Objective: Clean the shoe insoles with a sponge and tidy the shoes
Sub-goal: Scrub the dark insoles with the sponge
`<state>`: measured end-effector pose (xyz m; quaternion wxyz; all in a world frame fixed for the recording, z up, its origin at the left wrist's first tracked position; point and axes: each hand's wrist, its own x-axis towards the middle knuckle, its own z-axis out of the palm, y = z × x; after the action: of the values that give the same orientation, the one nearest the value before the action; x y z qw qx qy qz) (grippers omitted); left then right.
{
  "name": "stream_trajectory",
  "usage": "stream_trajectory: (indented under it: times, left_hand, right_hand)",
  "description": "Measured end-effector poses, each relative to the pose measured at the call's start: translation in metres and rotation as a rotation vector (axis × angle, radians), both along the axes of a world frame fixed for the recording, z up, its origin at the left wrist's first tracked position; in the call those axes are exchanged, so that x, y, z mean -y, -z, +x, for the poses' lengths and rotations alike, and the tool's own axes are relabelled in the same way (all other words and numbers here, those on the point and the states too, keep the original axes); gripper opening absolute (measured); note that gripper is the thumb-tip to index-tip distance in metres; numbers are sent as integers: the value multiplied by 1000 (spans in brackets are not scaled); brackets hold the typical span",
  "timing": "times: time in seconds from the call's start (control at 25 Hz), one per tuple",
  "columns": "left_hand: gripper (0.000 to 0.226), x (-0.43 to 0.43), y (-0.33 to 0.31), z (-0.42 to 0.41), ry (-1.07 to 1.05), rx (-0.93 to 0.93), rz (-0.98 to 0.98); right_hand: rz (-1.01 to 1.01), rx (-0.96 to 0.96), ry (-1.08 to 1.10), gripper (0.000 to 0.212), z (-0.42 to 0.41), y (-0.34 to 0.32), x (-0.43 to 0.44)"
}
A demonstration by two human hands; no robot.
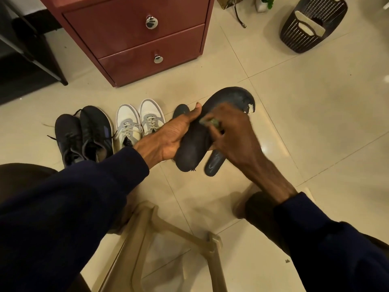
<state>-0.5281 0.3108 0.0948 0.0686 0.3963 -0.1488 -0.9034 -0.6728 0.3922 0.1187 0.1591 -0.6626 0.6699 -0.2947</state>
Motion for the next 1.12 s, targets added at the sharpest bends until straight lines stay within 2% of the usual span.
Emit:
stream_trajectory:
  times: [0.08, 0.16, 0.2, 0.28, 0.36, 0.44, 0.52, 0.56, 0.6, 0.76, 0.8, 0.96, 1.04, 1.12]
  left_hand:
    - [57, -3, -3, -2, -10, -55, 40]
    - [55, -4, -6, -2, -8, -76, 60]
    - [49, -3, -7, -1, -5, -82, 56]
    - [32, 1, -5, 3, -12, -77, 34]
    - [33, 3, -3, 5, -28, -68, 22]
    - [40, 1, -5, 3, -21, -110, 53]
    - [43, -1, -8, 2, 4, -152, 81]
    - [42, -1, -9, 3, 10, -154, 85]
    - [41, 0, -8, 4, 11, -147, 73]
    - [30, 4, 0, 7, 0, -45, -5]
    - [32, 3, -1, 6, -9, -64, 11]
    - [53, -2, -5, 3, -48, -164, 74]
    - [51, 0, 0, 3, -55, -132, 59]
    - [44, 3, 4, 5, -60, -60, 11]
  right_hand:
    - [-22, -21, 232, 12, -24, 1, 3]
    - [-13, 14, 343, 14, -30, 3, 3]
    - [12, 45, 306, 15, -24, 2, 4]
    - [28, 60, 59, 13, -2, -2, 4]
    - [-3, -21, -119, 13, 7, -2, 3]
    - [-31, -35, 13, 13, -12, -2, 7]
    - [6, 40, 251, 12, -34, -3, 6]
    - [28, 62, 297, 12, -36, -3, 4]
    - [34, 65, 269, 12, -29, -2, 3]
    - [20, -5, -165, 13, 12, 1, 0]
    - [23, -17, -140, 12, 6, 1, 2]
    - [89, -23, 282, 16, -42, -5, 3]
    - [119, 27, 221, 18, -31, -6, -1]
    - [107, 30, 13, 16, 2, -5, -4]
